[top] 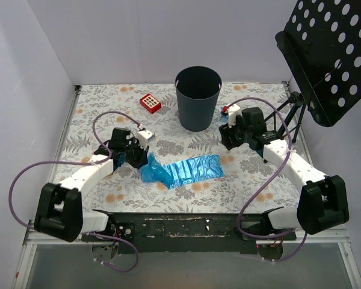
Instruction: Put the trash bags into the trash bin
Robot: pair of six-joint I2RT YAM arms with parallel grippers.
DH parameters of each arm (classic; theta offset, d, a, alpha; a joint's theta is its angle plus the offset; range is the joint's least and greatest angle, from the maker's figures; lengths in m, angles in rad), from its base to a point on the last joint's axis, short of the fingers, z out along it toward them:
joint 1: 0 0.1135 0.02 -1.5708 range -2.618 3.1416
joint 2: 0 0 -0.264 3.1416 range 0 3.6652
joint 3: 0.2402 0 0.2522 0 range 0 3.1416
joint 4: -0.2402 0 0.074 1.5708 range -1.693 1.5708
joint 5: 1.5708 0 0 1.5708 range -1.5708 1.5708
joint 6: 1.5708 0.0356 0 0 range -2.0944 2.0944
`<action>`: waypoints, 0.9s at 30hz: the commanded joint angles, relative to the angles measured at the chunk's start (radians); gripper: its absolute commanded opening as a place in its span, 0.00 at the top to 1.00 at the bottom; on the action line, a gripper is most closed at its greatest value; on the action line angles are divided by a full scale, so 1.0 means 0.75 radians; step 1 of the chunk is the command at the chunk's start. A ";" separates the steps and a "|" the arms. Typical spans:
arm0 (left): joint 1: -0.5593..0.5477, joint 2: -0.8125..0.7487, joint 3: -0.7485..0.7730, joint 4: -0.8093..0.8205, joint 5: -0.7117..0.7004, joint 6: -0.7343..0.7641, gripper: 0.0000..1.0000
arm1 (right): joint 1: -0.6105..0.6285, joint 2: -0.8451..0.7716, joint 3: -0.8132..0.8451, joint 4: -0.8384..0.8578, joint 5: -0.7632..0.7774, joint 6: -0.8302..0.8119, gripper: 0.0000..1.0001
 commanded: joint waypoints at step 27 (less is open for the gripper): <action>-0.088 -0.347 0.546 -0.116 0.643 1.274 1.00 | 0.303 0.364 1.031 0.059 -0.878 0.440 0.25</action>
